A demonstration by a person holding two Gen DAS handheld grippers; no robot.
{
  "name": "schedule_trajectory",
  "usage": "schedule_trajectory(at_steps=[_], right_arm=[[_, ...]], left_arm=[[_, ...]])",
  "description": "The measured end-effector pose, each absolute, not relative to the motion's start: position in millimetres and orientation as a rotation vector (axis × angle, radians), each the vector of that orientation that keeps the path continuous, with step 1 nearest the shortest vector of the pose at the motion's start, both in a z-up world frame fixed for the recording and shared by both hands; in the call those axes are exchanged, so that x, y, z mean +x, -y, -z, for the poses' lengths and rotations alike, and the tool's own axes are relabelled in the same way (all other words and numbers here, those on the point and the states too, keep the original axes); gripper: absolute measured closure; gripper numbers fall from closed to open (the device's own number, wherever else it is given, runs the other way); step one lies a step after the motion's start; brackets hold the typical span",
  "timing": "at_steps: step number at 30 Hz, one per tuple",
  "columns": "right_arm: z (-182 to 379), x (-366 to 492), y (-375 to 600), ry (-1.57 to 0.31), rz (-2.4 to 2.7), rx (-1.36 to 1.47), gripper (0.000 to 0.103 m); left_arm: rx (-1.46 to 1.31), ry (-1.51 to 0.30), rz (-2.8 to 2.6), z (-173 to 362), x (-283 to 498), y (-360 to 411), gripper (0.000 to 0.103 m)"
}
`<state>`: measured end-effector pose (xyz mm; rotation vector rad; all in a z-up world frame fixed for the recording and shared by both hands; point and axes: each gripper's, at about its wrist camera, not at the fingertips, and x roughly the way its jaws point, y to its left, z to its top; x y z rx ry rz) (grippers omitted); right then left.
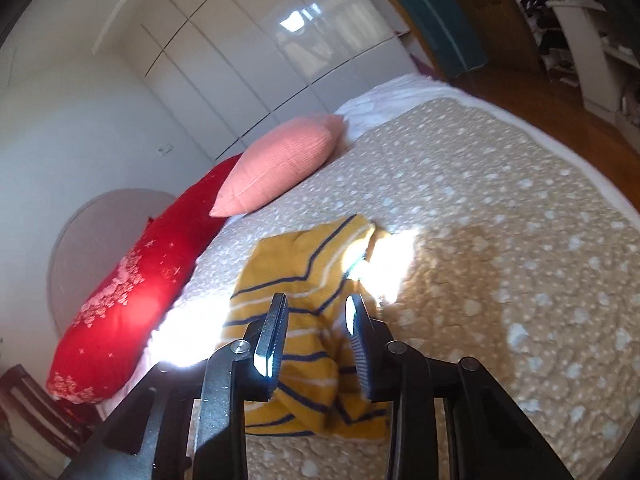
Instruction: Fold small clothes
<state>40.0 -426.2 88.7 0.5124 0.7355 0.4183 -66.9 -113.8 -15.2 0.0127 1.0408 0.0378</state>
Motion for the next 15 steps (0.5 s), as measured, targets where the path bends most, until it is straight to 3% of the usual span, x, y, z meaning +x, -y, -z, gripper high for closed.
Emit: schedule_trajectory(at_steps=[3,5,10,13,15], right_arm=[[-49,57,412,-0.892,-0.386,0.45,0.07],[-37,49,418,-0.859,-0.374,0.481,0.07],[-69,52,411,-0.765,-0.317,0.403,0.07],[-64,85,394,-0.866,-0.227,0.319,0.07],[-49,109,392,-0.929,-0.202,0.289,0.078]], left_arm=[[0.01,-1.042,-0.037,15,-67,114,0.0],[0.011,-1.037,-0.036,16,-68,113,0.0],[0.018,-1.022,-0.043,15,-77,115,0.0],[0.019,-1.025,-0.041,15,-79,115,0.0],[0.017,-1.027,-0.041,15,-77,116,0.0]])
